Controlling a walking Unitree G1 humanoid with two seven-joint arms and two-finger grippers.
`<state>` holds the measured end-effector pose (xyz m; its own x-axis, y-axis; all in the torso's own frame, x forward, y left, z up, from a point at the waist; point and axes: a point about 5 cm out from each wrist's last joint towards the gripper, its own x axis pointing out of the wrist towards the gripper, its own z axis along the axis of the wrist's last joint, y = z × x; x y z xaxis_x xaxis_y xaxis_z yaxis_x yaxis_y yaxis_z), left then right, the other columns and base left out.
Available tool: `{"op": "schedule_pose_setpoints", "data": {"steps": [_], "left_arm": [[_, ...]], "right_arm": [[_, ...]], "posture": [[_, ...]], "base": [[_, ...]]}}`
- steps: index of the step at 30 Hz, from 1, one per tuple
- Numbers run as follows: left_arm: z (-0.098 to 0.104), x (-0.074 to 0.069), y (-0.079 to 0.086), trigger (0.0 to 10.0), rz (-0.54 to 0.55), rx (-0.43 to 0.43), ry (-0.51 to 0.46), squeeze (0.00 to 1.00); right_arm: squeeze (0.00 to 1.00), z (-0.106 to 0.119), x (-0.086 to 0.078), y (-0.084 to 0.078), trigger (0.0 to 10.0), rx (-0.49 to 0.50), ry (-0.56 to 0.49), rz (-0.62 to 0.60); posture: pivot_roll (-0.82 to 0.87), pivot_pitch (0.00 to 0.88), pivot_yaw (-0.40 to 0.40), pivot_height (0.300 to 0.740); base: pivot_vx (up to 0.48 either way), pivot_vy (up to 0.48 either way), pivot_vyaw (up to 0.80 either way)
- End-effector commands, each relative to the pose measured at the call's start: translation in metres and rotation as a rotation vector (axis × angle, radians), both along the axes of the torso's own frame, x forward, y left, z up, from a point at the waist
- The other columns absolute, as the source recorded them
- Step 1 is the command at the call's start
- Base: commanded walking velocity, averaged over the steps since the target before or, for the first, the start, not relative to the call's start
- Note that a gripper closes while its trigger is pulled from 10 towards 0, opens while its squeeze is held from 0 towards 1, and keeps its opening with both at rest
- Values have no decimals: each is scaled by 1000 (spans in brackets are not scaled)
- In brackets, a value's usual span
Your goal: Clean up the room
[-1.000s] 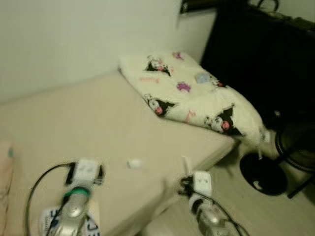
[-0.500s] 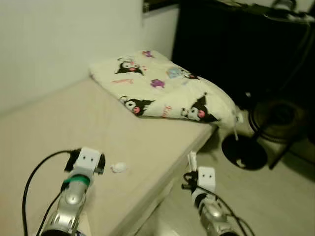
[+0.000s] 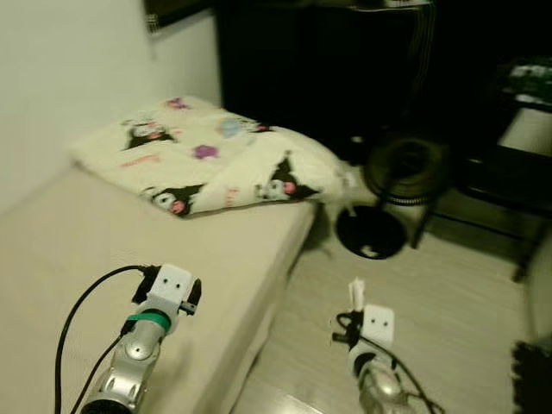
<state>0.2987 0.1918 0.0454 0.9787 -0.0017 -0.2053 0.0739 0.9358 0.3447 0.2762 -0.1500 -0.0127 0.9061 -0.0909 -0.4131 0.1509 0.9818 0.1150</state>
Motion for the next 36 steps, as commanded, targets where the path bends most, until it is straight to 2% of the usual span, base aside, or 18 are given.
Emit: {"op": "schedule_pose_setpoints", "data": {"steps": [1, 5, 7, 14, 17, 22, 24, 27, 33, 36], "left_arm": [[-14, -9, 5, 10000, 27, -1, 48, 0], [-17, -10, 6, 10000, 31, 19, 52, 0], [-13, -9, 9, 10000, 82, 13, 14, 0], [-10, -9, 8, 10000, 67, 35, 10, 0], [-11, -12, 15, 10000, 120, 42, 3, 0], [-12, -12, 25, 10000, 200, 30, -6, 0], [-11, -12, 24, 10000, 192, 38, -5, 0], [-10, -10, 17, 10000, 122, -10, 2, 0], [-6, -10, 23, 10000, 178, -36, -21, 0], [-7, -12, 21, 10000, 153, 9, -27, 0]], "right_arm": [[0, -6, -6, 8, 10000, 3, 26, 31], [0, -5, -5, 10, 10000, 0, 20, 44], [0, -5, -6, 8, 10000, 12, 19, 27], [0, -6, -6, 15, 10000, 15, 28, 54], [0, -3, -5, 23, 10000, -41, 8, 119], [0, -3, -5, 23, 10000, -30, 5, 116], [0, -4, -5, 22, 10000, -24, 9, 107], [0, -4, -6, 21, 10000, -27, 9, 104], [0, -4, -6, 20, 10000, -38, 6, 111], [0, -3, -5, 18, 10000, -49, 5, 117]], "posture": [[24, 0, 123, 740], [24, 0, 123, 740], [37, 0, 95, 740], [49, 0, 79, 740], [38, 0, 81, 740], [46, 0, 78, 740], [47, 0, 79, 740], [49, 0, 78, 740], [49, 0, 67, 740], [39, 0, 69, 740]], "base": [[0, 0, -800], [0, 0, -800], [0, 0, -800], [0, 0, -800], [0, 0, -800], [0, 0, -800], [0, 0, -800], [0, 0, -800], [0, 0, -800], [0, 0, -800]]}}
